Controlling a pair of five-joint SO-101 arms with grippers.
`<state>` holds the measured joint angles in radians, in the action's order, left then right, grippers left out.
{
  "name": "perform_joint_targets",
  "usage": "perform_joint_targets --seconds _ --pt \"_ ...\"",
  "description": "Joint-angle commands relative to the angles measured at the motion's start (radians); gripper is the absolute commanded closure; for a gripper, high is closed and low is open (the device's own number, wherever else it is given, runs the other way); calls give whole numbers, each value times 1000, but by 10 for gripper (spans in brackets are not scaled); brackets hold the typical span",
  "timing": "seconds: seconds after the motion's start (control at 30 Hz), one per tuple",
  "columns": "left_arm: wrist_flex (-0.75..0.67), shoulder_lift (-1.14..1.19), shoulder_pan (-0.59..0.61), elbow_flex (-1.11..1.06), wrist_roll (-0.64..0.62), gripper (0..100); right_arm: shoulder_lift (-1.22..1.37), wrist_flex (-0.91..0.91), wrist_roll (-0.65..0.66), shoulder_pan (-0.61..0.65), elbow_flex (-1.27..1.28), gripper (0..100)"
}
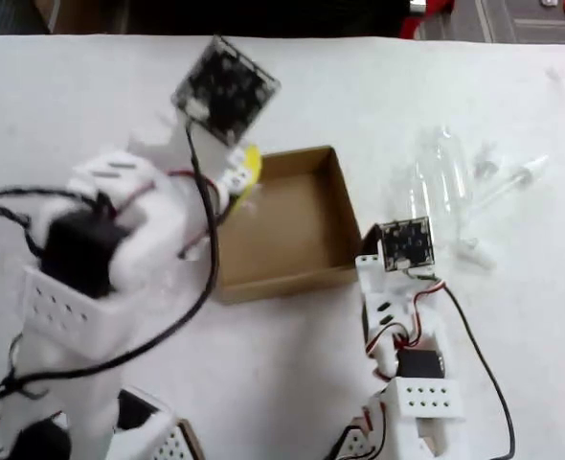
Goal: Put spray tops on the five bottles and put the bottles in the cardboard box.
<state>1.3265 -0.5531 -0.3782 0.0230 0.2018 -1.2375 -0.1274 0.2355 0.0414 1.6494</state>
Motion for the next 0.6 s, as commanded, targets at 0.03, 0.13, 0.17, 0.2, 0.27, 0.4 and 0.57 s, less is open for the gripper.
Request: perform_joint_targets --seconds 0.03,0.13,0.17,0.2,0.27,0.4,0.57 --pt "-374 -165 -67 -327 -98 978 -1 15 12 4 -12 918" --pt "-643 -226 -71 -528 -153 978 -1 15 12 4 -12 918" --pt "-735 -242 -71 -591 -176 978 -1 15 12 4 -12 918" --pt "-829 -248 -71 -652 -203 978 -1 16 12 4 -12 918" --pt "-1008 -248 -71 -758 -247 978 -1 18 12 4 -12 918" --pt "-1346 -234 -70 -924 -287 977 -1 21 12 4 -12 918" --pt "-1511 -56 -39 -921 -295 977 -1 21 12 4 -12 918"
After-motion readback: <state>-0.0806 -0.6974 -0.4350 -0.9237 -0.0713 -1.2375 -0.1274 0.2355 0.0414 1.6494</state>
